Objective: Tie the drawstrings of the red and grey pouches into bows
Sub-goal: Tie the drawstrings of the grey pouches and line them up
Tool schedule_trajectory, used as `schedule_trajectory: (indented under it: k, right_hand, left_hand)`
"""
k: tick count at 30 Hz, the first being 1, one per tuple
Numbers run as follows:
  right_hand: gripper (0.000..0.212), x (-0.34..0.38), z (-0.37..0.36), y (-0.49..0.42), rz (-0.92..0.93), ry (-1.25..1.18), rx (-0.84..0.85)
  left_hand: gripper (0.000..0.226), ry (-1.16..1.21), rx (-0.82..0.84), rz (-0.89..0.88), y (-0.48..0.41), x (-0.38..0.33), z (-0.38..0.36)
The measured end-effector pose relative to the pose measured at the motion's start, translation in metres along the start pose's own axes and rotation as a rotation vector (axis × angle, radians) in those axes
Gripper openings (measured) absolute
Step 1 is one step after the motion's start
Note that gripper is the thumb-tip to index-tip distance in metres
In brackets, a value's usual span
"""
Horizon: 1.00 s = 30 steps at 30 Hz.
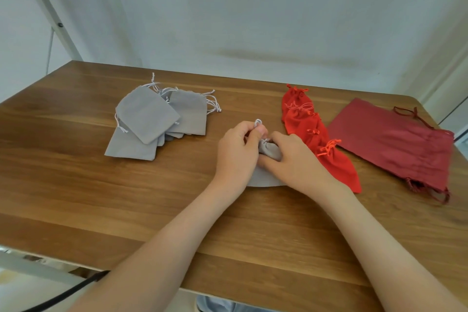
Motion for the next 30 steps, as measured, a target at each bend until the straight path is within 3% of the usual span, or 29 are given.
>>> schedule_trajectory:
  k: [4,9,11,14,17,20,23,30]
  right_hand:
    - [0.051,-0.001,0.012,0.005,0.076,0.214,-0.043]
    - [0.021,-0.004,0.034,0.008,0.049,0.312,-0.216]
    - [0.029,-0.008,0.034,0.008,-0.036,0.234,-0.184]
    - [0.049,-0.013,0.037,0.009,-0.206,-0.105,-0.196]
    - [0.048,-0.015,0.036,0.012,-0.312,-0.297,-0.261]
    - [0.036,-0.008,0.03,0.01,-0.29,-0.525,-0.26]
    - [0.026,-0.001,0.027,0.008,-0.221,-0.612,-0.196]
    - [0.017,0.006,0.017,0.009,-0.129,-0.636,-0.079]
  left_hand:
    - [0.021,-0.218,-0.101,-0.13,0.001,-0.007,0.004]
    - [0.02,-0.259,-0.088,-0.124,-0.001,-0.001,0.008]
    - [0.02,-0.301,-0.068,-0.131,-0.001,0.001,0.005]
    - [0.024,-0.351,-0.018,-0.161,-0.002,0.0,-0.001]
    - [0.027,-0.327,0.058,-0.146,0.001,-0.003,-0.008]
    - [0.019,-0.173,0.119,-0.024,0.003,0.0,-0.012]
    - [0.006,-0.16,0.122,-0.018,0.002,0.001,-0.011]
    - [0.022,-0.184,0.12,-0.09,0.001,0.001,-0.009]
Point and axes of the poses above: each hand's wrist, its own y-axis away from the middle knuckle, its own z-axis out of the back of the hand, x = y × z, the point moved 6 cm from there along -y, towards the middle knuckle, and after that the axes turned 7 degrees about z, right-handed, at the moved point
